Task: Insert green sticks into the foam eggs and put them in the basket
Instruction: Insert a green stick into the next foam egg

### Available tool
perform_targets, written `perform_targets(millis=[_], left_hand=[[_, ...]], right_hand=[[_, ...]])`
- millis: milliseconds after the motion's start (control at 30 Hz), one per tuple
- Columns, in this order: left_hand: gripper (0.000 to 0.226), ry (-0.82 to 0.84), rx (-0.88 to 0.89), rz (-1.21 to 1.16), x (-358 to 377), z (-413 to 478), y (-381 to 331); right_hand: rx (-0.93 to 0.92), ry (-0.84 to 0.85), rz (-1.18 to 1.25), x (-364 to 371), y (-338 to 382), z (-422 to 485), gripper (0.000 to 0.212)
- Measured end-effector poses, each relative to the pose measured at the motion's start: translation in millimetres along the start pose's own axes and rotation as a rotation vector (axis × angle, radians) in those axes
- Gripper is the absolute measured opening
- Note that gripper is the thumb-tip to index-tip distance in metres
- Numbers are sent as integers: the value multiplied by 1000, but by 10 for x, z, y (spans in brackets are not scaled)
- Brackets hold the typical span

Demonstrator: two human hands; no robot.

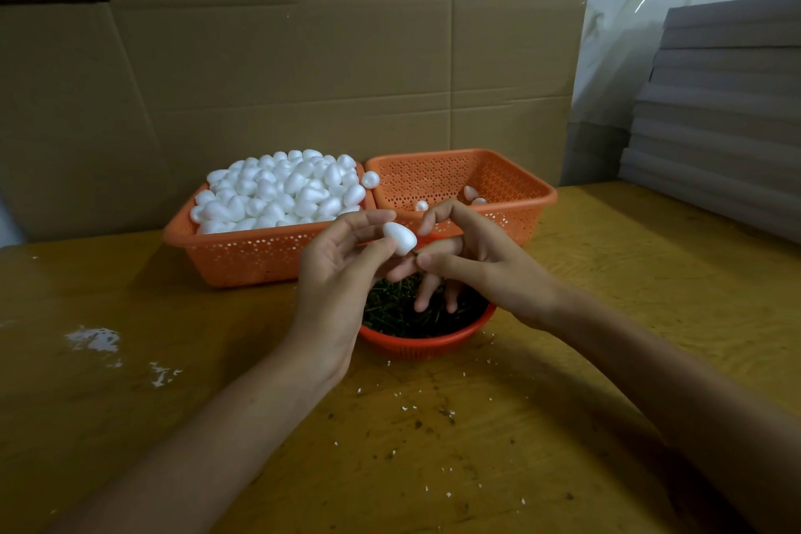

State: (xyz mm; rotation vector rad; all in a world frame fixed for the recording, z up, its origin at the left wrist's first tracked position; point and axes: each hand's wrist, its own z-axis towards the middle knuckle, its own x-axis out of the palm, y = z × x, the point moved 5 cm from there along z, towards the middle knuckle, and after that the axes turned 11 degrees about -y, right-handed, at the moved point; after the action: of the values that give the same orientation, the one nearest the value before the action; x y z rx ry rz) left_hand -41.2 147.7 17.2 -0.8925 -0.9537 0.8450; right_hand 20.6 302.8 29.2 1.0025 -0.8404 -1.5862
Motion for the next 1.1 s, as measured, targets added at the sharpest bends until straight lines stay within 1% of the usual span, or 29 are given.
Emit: perform_targets(millis=[367, 600, 900, 1000, 1100], left_hand=[[22, 20, 30, 19, -13, 10, -3], [28, 98, 66, 15, 8, -8, -9], [30, 101, 70, 4, 11, -4, -17], [37, 99, 80, 18, 13, -2, -24], [57, 106, 83, 1, 17, -17, -16]], right_hand=[[26, 20, -33, 25, 5, -4, 27], [46, 43, -68, 36, -46, 2, 29], [35, 31, -69, 20, -71, 14, 28], [50, 10, -40, -4, -65, 16, 26], [67, -59, 90, -95, -26, 32, 16]])
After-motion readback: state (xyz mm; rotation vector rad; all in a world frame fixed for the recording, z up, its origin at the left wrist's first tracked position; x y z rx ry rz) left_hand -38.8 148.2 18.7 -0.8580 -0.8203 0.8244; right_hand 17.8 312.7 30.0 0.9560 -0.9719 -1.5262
